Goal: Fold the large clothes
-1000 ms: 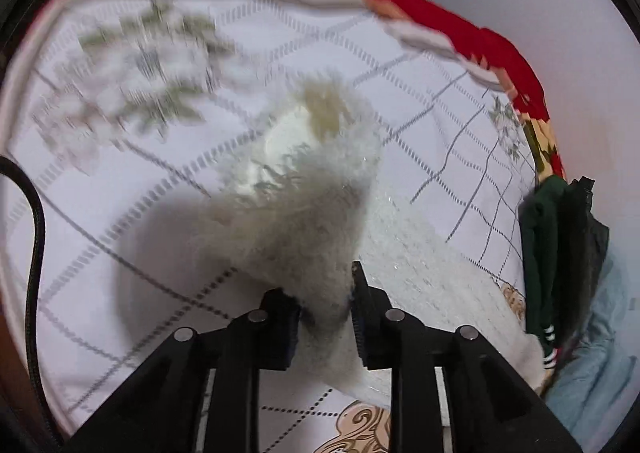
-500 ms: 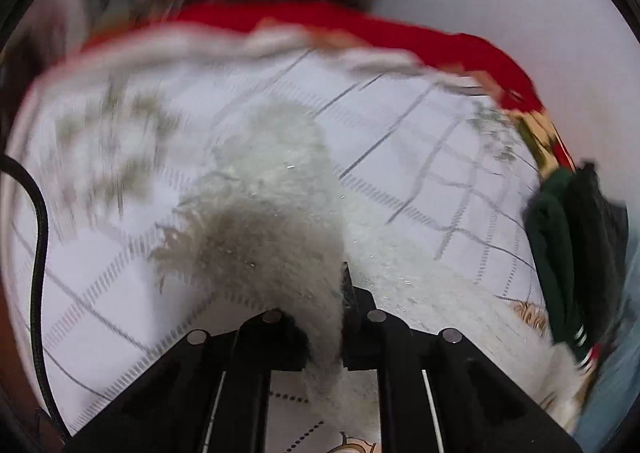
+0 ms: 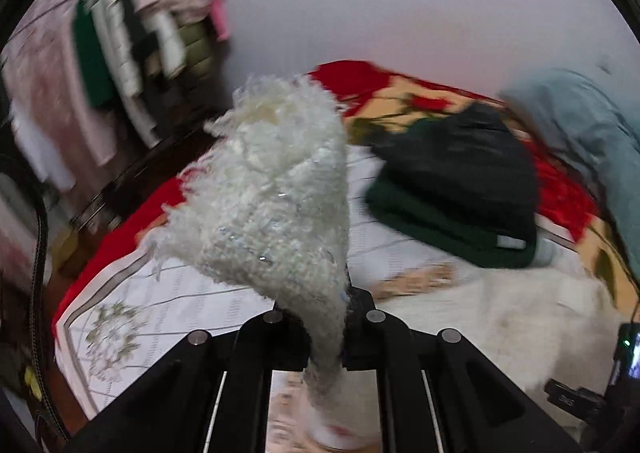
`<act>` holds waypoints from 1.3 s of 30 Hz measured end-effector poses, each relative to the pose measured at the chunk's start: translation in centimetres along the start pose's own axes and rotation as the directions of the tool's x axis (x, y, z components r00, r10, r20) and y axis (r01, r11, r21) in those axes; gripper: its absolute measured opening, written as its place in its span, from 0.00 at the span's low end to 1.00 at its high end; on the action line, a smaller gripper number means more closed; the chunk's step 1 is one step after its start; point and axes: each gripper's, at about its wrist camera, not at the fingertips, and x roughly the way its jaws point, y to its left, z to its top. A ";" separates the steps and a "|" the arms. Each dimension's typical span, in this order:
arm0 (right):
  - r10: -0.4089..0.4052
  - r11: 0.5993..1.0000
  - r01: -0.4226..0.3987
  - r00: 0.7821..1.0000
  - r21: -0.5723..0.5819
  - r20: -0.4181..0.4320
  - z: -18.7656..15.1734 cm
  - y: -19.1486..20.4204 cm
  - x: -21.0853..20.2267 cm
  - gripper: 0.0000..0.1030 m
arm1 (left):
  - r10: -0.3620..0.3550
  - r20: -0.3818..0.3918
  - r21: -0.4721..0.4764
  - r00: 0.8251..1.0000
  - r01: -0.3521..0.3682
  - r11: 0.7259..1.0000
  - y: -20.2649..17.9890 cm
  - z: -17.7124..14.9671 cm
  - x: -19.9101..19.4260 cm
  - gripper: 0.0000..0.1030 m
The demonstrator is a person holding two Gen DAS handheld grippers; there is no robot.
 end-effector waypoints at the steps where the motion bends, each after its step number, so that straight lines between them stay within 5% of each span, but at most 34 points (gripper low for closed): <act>1: 0.008 1.000 -0.008 1.000 0.013 0.003 0.3 -1.5 -0.4 0.74 | -0.027 0.003 0.020 1.000 0.027 0.999 -1.9 0.1 -0.6 0.07; 5: 0.016 0.994 -0.017 1.000 0.105 0.004 0.8 -9.0 -1.5 0.74 | -0.177 -0.019 0.103 0.984 0.178 0.979 -11.1 -0.4 -3.1 0.07; 11: -0.014 0.965 0.014 1.000 0.260 -0.002 0.3 -22.7 -2.2 0.74 | -0.396 -0.162 0.217 0.904 0.424 0.879 -25.4 -3.9 -5.1 0.07; 15: -0.043 0.944 0.048 0.999 0.326 -0.022 -1.4 -29.2 -1.8 0.74 | -0.440 -0.283 0.304 0.852 0.515 0.802 -33.0 -8.0 -4.8 0.08; 18: -0.037 0.932 0.051 0.998 0.358 -0.044 -2.8 -32.8 -1.0 0.74 | -0.403 -0.360 0.347 0.841 0.522 0.779 -36.0 -11.0 -3.3 0.15; 19: -0.029 0.930 0.044 0.998 0.365 -0.048 -3.3 -33.8 -0.6 0.74 | -0.387 -0.395 0.357 0.833 0.527 0.771 -36.8 -12.3 -2.7 0.26; 21: -0.017 0.927 0.034 0.999 0.373 -0.051 -4.3 -35.1 -0.5 0.74 | -0.385 -0.439 0.350 0.812 0.549 0.759 -37.3 -13.5 -2.0 0.67; 22: -0.003 0.926 0.021 0.999 0.378 -0.049 -4.7 -35.4 -0.5 0.74 | -0.379 -0.456 0.342 0.805 0.552 0.761 -36.9 -13.8 -1.6 0.88; 25: 0.058 0.919 -0.036 0.997 0.394 -0.042 -6.2 -36.0 -1.2 0.74 | -0.380 -0.454 0.309 0.806 0.542 0.781 -35.4 -13.4 -1.8 0.89; 29: 0.141 0.918 -0.117 0.989 0.379 -0.036 -7.2 -35.9 -1.9 0.74 | -0.316 -0.425 0.252 0.848 0.446 0.859 -29.0 -12.4 -2.4 0.89; 31: 0.158 0.928 -0.129 0.986 0.348 -0.057 -7.2 -35.1 -1.9 0.74 | -0.231 -0.410 0.243 0.882 0.350 0.905 -24.8 -12.4 -2.3 0.89; 34: 0.185 0.933 -0.133 0.974 0.335 -0.129 -7.5 -33.6 -1.5 0.74 | -0.112 -0.409 0.247 0.906 0.228 0.942 -19.4 -13.1 -2.1 0.89; 39: 0.336 0.917 -0.268 0.918 0.297 -0.209 -9.7 -28.2 -1.9 0.74 | 0.028 -0.454 0.251 0.890 0.098 0.963 -12.7 -15.4 -2.0 0.89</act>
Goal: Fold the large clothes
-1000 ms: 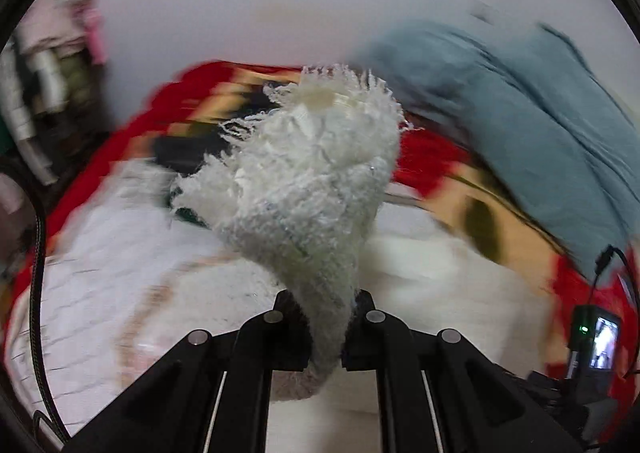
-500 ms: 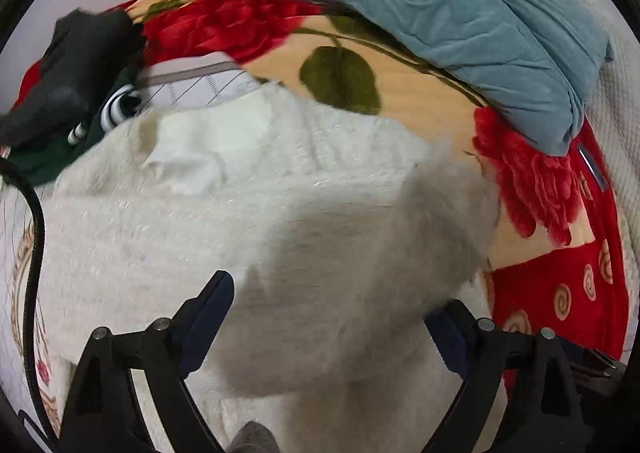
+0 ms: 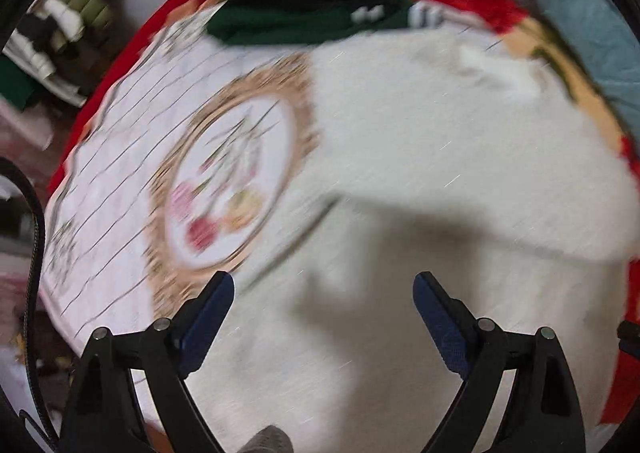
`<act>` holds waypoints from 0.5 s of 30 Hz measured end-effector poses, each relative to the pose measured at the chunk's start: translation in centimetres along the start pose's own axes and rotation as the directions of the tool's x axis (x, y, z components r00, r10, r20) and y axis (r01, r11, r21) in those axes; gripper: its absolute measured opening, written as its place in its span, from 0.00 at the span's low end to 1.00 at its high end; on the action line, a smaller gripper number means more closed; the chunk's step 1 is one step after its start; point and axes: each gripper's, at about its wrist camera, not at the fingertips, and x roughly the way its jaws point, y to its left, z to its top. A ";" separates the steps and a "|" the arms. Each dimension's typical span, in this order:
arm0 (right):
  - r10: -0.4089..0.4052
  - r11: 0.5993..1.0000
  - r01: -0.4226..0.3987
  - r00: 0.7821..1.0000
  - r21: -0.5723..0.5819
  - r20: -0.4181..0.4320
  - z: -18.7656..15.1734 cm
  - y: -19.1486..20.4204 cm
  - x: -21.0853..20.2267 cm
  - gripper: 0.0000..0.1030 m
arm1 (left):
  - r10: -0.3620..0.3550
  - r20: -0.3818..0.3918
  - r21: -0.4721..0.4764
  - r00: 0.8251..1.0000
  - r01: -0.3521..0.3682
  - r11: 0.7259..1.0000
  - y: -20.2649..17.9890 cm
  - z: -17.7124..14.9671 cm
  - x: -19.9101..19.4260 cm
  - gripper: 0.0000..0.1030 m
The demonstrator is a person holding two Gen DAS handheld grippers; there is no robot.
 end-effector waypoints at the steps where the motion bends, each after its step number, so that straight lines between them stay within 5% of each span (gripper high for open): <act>1: 0.027 1.000 -0.028 0.999 -0.009 -0.040 -1.0 1.3 0.9 0.74 | 0.017 -0.016 0.004 1.000 -0.016 1.000 0.7 -0.9 0.3 0.89; 4: 0.088 0.996 -0.090 0.987 -0.013 -0.135 -4.0 5.2 3.8 0.74 | 0.022 -0.095 0.011 0.995 -0.021 1.000 1.4 -4.1 1.5 0.89; 8: 0.044 0.996 -0.058 0.977 -0.063 -0.206 -7.9 9.8 7.3 0.74 | 0.032 -0.140 0.081 0.990 -0.021 0.997 0.5 -7.3 2.8 0.89; 9: -0.009 0.997 -0.009 0.978 -0.082 -0.209 -8.7 10.5 8.5 0.67 | 0.038 -0.154 0.104 0.987 -0.022 0.994 0.2 -8.1 3.4 0.89; 10: -0.064 0.995 0.045 0.976 -0.093 -0.208 -9.2 10.8 9.7 0.29 | 0.040 -0.176 0.127 0.984 -0.018 0.992 -0.3 -8.9 4.2 0.89; 11: -0.127 0.990 0.111 0.968 -0.087 -0.215 -9.7 10.7 11.1 0.12 | 0.038 -0.207 0.135 0.978 -0.010 0.991 -0.6 -9.5 4.9 0.89; 15: -0.073 0.997 0.068 0.971 -0.030 -0.228 -10.0 10.7 12.8 0.10 | -0.008 -0.242 0.110 0.970 0.035 0.993 -0.6 -10.0 5.0 0.89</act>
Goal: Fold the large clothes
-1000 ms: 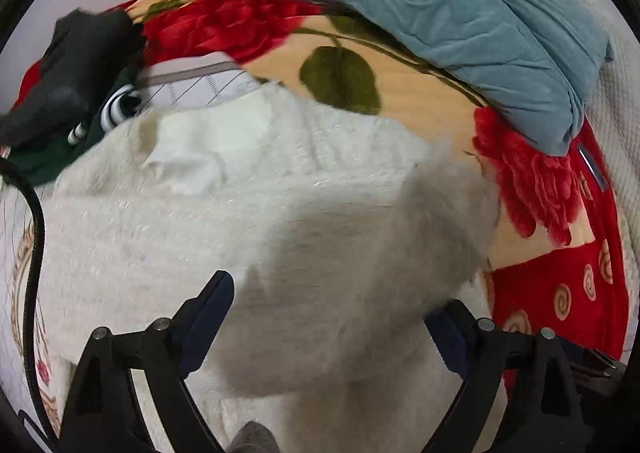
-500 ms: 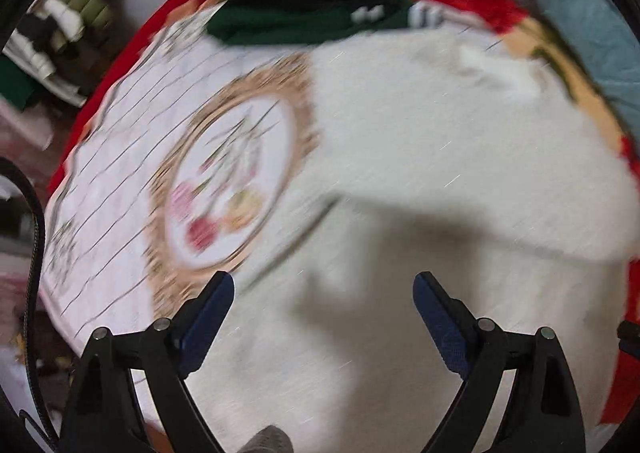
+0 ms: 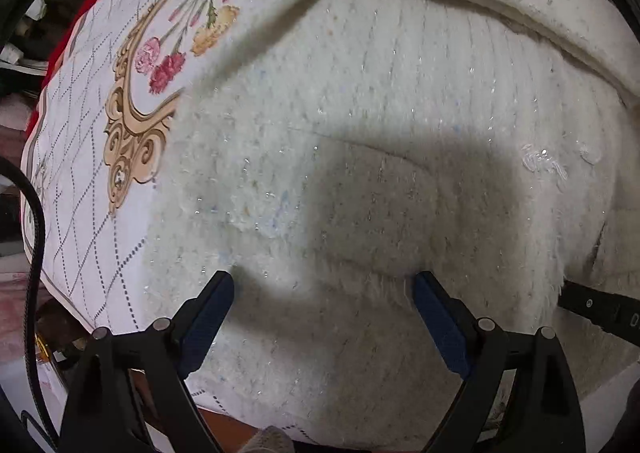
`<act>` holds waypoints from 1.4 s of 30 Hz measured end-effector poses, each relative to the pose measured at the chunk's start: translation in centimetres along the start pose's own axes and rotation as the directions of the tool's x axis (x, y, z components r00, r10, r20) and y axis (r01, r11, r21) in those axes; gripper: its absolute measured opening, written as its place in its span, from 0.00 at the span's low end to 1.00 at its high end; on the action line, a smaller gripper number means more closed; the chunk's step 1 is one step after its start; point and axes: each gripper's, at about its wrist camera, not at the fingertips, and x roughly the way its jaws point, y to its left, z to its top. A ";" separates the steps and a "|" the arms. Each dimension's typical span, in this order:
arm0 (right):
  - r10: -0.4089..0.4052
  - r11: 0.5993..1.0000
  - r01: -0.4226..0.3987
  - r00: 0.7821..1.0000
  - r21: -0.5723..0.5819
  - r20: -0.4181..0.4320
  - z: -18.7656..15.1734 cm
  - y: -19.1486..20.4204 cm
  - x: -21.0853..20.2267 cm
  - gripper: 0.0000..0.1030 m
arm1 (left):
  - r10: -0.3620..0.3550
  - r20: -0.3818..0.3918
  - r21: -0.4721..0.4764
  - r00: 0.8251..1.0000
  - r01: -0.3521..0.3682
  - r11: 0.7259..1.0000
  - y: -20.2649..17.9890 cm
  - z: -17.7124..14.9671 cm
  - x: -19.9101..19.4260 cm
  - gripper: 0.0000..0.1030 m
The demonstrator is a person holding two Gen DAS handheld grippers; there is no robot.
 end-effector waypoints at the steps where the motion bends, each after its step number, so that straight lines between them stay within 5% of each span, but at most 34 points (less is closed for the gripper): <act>1: 0.028 0.999 -0.028 0.999 -0.030 -0.021 0.0 0.5 -0.2 0.09 | -0.008 0.022 0.004 1.000 0.008 1.000 0.1 0.2 -0.9 0.89; 5: 0.095 0.992 -0.096 0.995 -0.081 -0.024 0.4 0.3 -3.9 0.11 | 0.003 0.124 -0.020 0.992 0.000 1.000 1.2 2.3 -4.5 0.89; 9: 0.030 0.999 -0.021 0.983 -0.049 0.180 2.0 -2.2 -10.3 0.56 | 0.083 0.228 -0.058 0.970 -0.071 0.996 2.0 6.2 -6.2 0.89; 12: -0.091 0.996 0.080 0.944 0.047 0.318 4.9 -5.1 -14.0 0.56 | 0.120 0.255 -0.095 0.959 -0.098 0.991 2.2 10.0 -5.9 0.89; 16: -0.257 0.966 0.225 0.895 0.131 0.364 9.6 -8.0 -15.2 0.56 | 0.194 0.326 -0.074 0.925 -0.180 0.981 0.1 13.0 -5.0 0.89; 20: -0.326 0.945 0.306 0.886 0.112 0.328 13.7 -10.4 -13.3 0.55 | 0.240 0.270 -0.077 0.932 -0.228 0.971 -1.4 15.7 -1.6 0.89; 21: -0.336 0.942 0.311 0.885 0.125 0.324 14.6 -10.9 -12.6 0.41 | 0.247 0.252 -0.083 0.936 -0.233 0.969 -1.6 16.1 -1.1 0.89; 22: -0.345 0.937 0.306 0.885 0.167 0.312 15.6 -12.2 -12.0 0.39 | 0.248 0.234 -0.098 0.940 -0.231 0.968 -1.5 16.4 -0.7 0.89; 25: -0.233 0.950 0.165 0.940 0.265 0.251 16.7 -15.1 -11.8 0.39 | 0.240 0.238 -0.126 0.941 -0.215 0.968 -1.5 16.0 -2.1 0.89; 29: -0.115 0.956 0.022 0.945 0.292 0.305 14.3 -15.7 -16.1 0.40 | 0.221 0.249 -0.165 0.943 -0.184 0.969 -1.6 14.6 -5.2 0.89; 31: 0.005 0.949 -0.124 0.925 0.290 0.380 12.8 -16.0 -18.3 0.41 | 0.215 0.252 -0.195 0.944 -0.168 0.966 -1.6 14.2 -6.6 0.89; 33: 0.180 0.925 -0.309 0.870 0.223 0.460 12.3 -15.7 -20.1 0.44 | 0.207 0.257 -0.228 0.944 -0.149 0.962 -1.7 14.3 -7.7 0.89; 35: 0.296 0.905 -0.401 0.831 0.140 0.471 13.2 -14.2 -20.3 0.59 | 0.203 0.269 -0.250 0.942 -0.135 0.959 -2.0 14.8 -8.2 0.89; 38: 0.299 0.934 -0.352 0.860 0.056 0.414 16.4 -11.3 -19.0 0.65 | 0.209 0.279 -0.251 0.937 -0.138 0.958 -2.8 16.1 -7.8 0.89; 39: 0.259 0.954 -0.297 0.891 0.048 0.372 17.5 -10.2 -17.8 0.64 | 0.205 0.282 -0.249 0.937 -0.135 0.959 -3.0 16.3 -7.7 0.89; 40: 0.244 0.961 -0.274 0.907 0.041 0.344 18.3 -9.7 -17.1 0.32 | 0.202 0.286 -0.244 0.937 -0.133 0.961 -3.3 16.6 -7.5 0.89; 41: 0.227 0.967 -0.253 0.916 0.037 0.331 18.8 -9.3 -16.7 0.15 | 0.200 0.288 -0.240 0.937 -0.131 0.962 -3.5 16.9 -7.5 0.89; 42: 0.195 0.975 -0.218 0.923 0.034 0.331 19.0 -9.3 -16.8 0.15 | 0.195 0.292 -0.240 0.936 -0.126 0.963 -3.6 16.9 -7.7 0.89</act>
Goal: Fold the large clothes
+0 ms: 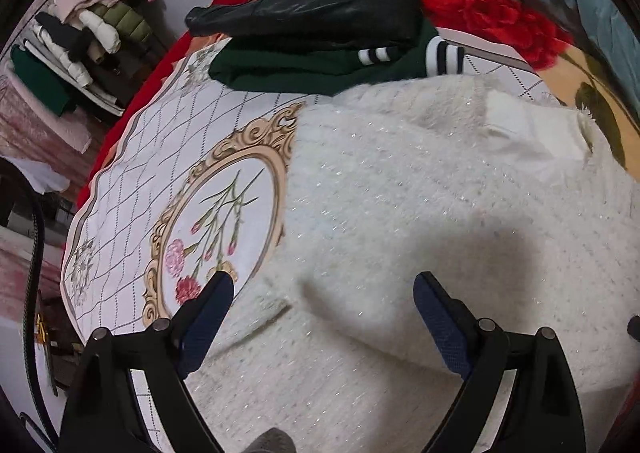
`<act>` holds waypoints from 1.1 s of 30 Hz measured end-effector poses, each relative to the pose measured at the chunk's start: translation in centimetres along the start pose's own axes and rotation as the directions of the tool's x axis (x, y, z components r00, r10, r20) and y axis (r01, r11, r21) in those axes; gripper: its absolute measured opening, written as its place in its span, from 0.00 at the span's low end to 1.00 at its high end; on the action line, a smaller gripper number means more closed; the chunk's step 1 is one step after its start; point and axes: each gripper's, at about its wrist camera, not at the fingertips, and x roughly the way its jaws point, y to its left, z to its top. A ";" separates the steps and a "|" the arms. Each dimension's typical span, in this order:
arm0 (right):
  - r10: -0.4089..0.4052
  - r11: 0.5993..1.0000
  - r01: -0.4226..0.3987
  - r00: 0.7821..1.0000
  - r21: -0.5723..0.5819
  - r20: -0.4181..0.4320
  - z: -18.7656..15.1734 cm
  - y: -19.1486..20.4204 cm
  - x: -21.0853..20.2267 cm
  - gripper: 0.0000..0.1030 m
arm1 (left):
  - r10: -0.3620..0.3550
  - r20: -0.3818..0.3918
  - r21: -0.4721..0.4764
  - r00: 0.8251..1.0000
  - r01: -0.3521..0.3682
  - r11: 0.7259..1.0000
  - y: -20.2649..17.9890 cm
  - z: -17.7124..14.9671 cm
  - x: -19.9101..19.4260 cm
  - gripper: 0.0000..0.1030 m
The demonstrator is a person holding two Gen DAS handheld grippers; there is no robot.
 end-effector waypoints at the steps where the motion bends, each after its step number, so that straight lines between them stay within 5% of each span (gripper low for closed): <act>1: -0.015 1.000 0.016 0.999 -0.023 0.042 0.0 0.6 -0.9 0.12 | -0.008 0.008 -0.002 1.000 0.008 1.000 0.0 0.1 -0.2 0.89; 7: -0.020 0.978 0.077 0.959 -0.192 0.281 -1.5 5.3 -8.0 0.06 | -0.075 0.022 -0.026 0.997 0.076 0.997 0.5 0.6 -1.2 0.89; 13: 0.043 0.977 0.045 0.918 -0.210 0.395 0.3 6.3 -12.2 0.06 | -0.120 0.020 -0.073 0.993 0.121 0.990 2.2 2.2 -0.8 0.89; 16: 0.030 0.964 0.094 0.889 -0.247 0.456 -0.6 7.2 -13.0 0.06 | -0.080 0.052 -0.047 0.995 0.083 0.995 2.6 2.9 -0.4 0.89; 18: -0.063 0.954 0.178 0.905 -0.239 0.420 -0.1 6.7 -10.7 0.07 | -0.051 0.049 -0.023 0.997 0.053 0.998 2.5 2.9 0.8 0.89; 20: -0.245 0.932 0.301 0.933 -0.200 0.264 1.2 4.7 -5.4 0.08 | -0.030 0.012 0.014 0.999 0.030 0.999 1.9 2.8 2.8 0.89; 22: -0.308 0.937 0.325 0.942 -0.130 0.136 1.4 2.5 -2.7 0.09 | -0.026 -0.039 0.045 0.999 0.027 0.999 1.6 2.6 4.6 0.89; 25: -0.274 0.956 0.288 0.942 -0.049 0.193 0.2 2.1 -4.6 0.16 | -0.057 -0.034 0.034 0.998 0.058 0.998 2.6 2.7 3.9 0.89; 29: -0.305 0.945 0.328 0.893 -0.014 0.329 -2.1 4.2 -8.9 0.18 | -0.072 0.007 0.046 0.997 0.071 0.996 2.8 2.6 2.1 0.89; 33: -0.224 0.960 0.264 0.924 -0.092 0.309 -2.6 6.5 -8.5 0.18 | -0.054 0.002 0.079 0.999 0.054 0.995 1.6 2.3 3.1 0.89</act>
